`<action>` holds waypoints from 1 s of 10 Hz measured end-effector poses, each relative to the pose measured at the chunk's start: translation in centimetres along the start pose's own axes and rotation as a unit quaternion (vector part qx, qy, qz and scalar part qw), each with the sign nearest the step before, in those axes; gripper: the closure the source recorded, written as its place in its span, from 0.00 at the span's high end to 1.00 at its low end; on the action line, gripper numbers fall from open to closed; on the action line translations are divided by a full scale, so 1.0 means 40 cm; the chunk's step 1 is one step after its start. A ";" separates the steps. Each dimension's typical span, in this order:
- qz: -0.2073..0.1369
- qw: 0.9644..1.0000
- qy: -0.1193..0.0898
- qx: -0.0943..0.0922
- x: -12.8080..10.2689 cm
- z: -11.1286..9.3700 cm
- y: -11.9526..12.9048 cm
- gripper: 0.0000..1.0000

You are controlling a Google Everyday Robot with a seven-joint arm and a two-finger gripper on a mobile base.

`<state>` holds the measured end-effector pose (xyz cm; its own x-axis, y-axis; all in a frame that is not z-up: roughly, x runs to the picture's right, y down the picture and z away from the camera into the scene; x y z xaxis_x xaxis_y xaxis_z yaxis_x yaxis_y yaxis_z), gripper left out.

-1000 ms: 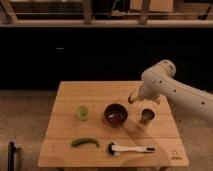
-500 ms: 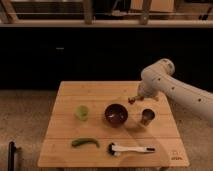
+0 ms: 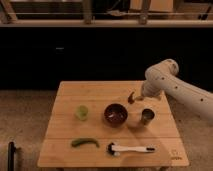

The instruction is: Stack cups on top of each other

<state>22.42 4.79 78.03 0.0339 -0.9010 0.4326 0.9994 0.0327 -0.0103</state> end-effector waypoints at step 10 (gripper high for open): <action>0.074 0.996 -0.050 -0.026 -0.045 0.127 0.064 0.80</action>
<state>24.89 8.69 81.79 0.1833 -0.8401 0.5106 0.9824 0.1375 -0.1263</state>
